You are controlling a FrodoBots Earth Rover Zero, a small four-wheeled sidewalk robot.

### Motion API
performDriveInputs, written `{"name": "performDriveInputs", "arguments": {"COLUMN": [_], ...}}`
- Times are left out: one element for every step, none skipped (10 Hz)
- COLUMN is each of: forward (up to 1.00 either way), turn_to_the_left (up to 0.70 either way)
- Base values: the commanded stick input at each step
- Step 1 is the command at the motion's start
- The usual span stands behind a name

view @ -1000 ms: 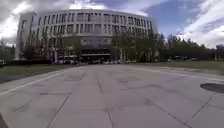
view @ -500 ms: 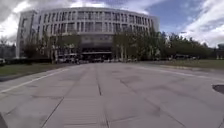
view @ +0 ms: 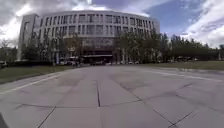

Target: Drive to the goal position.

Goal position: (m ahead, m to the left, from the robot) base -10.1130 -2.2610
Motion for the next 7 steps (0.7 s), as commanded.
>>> {"name": "performDriveInputs", "arguments": {"forward": [0.70, 0.70, 0.70, 0.70, 0.70, 0.70, 0.70], "turn_to_the_left": [0.01, 0.01, 0.01, 0.08, 0.33, 0.36, 0.36]}}
